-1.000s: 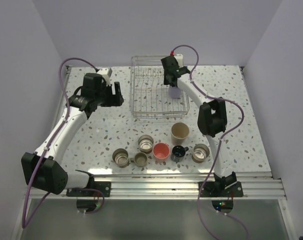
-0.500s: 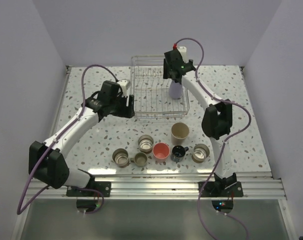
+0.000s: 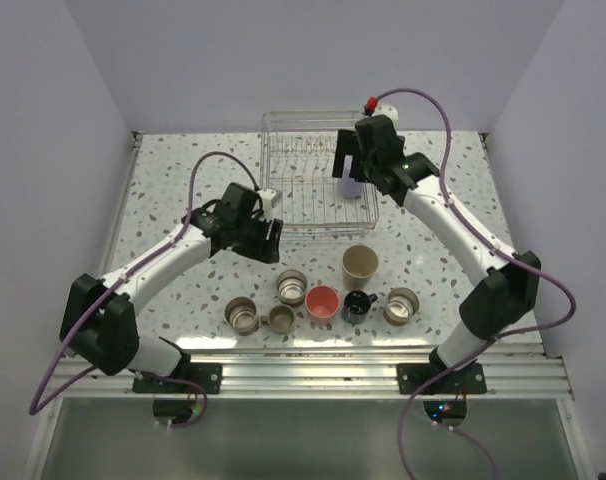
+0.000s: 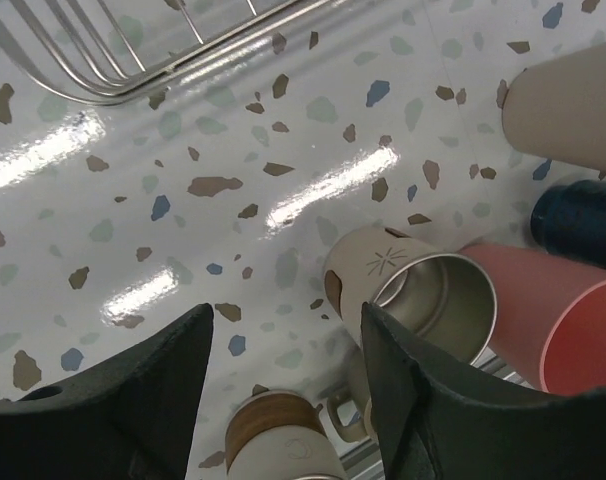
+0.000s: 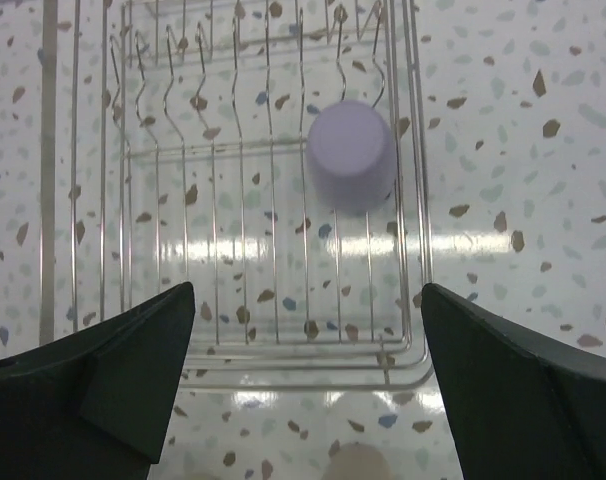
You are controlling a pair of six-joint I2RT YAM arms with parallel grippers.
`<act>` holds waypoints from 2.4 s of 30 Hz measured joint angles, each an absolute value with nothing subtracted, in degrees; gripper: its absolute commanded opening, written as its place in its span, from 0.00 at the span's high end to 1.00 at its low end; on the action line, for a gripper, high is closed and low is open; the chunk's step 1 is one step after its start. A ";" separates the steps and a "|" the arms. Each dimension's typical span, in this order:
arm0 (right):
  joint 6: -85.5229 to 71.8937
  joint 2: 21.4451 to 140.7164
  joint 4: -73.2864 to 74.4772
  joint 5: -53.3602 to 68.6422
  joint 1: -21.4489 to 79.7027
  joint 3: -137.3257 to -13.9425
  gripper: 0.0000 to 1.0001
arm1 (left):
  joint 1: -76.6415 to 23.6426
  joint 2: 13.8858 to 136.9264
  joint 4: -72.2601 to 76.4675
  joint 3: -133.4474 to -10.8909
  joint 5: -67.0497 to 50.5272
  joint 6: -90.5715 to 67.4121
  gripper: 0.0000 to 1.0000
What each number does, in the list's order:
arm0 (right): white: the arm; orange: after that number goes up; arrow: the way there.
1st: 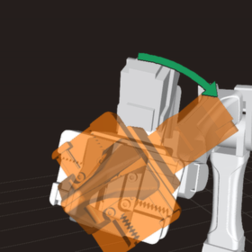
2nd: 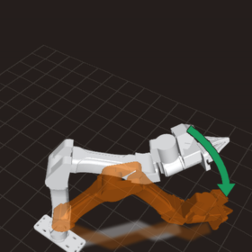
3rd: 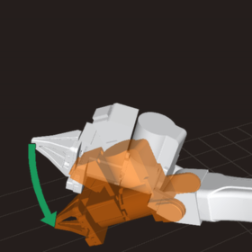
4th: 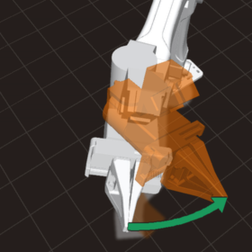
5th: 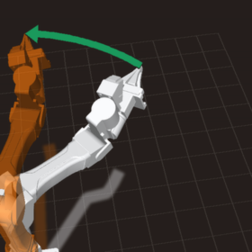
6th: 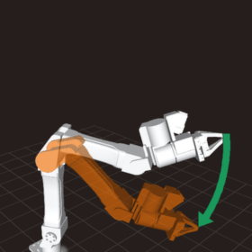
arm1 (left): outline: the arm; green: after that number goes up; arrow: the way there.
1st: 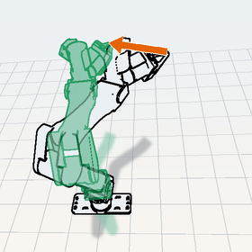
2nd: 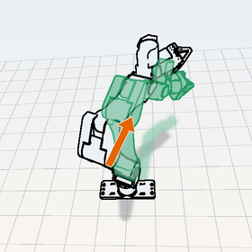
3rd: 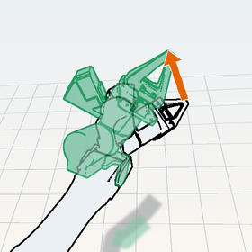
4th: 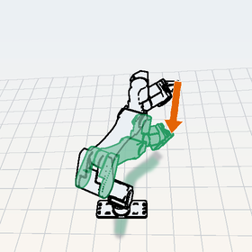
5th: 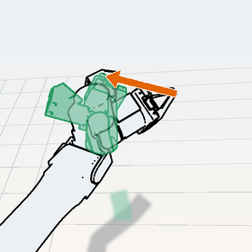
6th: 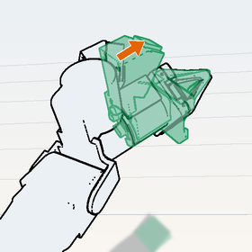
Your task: Load the cups into the dish rack
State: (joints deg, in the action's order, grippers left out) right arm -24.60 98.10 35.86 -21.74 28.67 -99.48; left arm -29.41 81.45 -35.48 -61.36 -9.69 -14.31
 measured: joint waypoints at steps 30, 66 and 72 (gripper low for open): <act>-22.52 82.21 37.69 -18.59 29.71 -81.84 0.01 | -37.95 88.14 -40.10 -68.31 -0.54 -18.92 1.00; -54.78 83.24 7.73 20.64 27.73 -96.42 0.01 | -22.98 82.63 21.32 -71.33 -32.64 -51.13 1.00; -54.41 83.31 8.27 20.45 27.07 -96.88 0.01 | -22.63 78.00 17.76 -71.35 -32.29 -48.23 1.00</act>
State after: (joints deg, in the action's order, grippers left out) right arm -54.41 83.31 8.27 20.45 27.07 -96.88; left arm -22.63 78.00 17.76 -71.35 -32.29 -48.23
